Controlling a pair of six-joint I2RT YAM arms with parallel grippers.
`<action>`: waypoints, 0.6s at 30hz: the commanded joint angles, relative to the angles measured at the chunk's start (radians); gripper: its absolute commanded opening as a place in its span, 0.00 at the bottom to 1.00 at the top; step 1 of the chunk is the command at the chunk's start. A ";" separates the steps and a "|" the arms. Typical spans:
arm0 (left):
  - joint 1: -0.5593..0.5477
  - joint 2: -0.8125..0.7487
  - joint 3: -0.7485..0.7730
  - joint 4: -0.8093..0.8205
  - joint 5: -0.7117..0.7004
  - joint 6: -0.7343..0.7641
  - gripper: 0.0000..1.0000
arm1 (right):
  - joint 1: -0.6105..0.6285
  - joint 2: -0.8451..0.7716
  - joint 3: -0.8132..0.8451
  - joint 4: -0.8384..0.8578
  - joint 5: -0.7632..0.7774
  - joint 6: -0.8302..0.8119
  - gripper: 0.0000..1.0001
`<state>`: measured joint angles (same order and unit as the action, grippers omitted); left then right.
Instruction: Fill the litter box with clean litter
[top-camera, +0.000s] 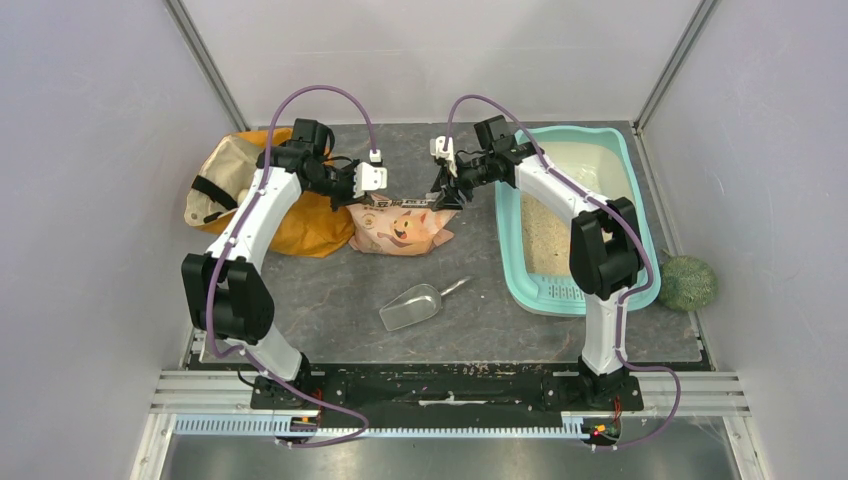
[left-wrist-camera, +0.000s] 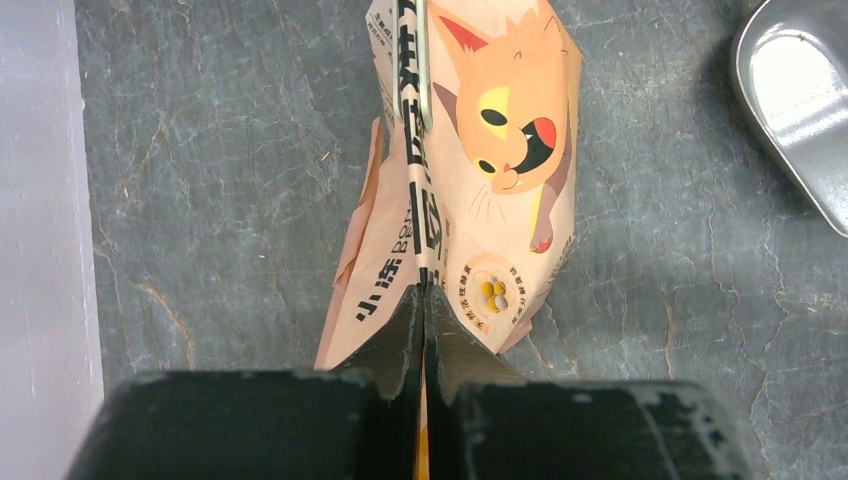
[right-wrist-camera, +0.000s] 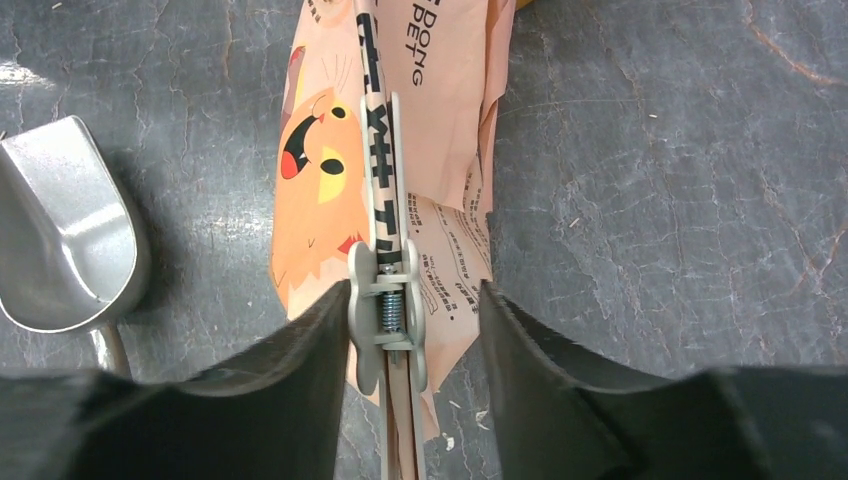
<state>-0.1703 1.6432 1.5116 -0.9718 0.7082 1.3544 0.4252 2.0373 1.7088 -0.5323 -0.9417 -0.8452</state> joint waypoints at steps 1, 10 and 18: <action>-0.006 0.003 0.022 -0.005 0.013 0.014 0.02 | -0.002 -0.037 -0.008 0.035 0.004 0.024 0.60; -0.014 -0.005 0.022 -0.005 0.008 0.008 0.02 | 0.004 -0.078 0.010 0.067 0.022 0.104 0.90; -0.015 -0.044 0.001 0.023 0.004 -0.055 0.35 | 0.001 -0.136 0.023 0.067 0.059 0.193 0.96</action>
<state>-0.1787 1.6428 1.5116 -0.9714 0.7067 1.3483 0.4255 1.9778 1.6958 -0.4999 -0.8989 -0.7219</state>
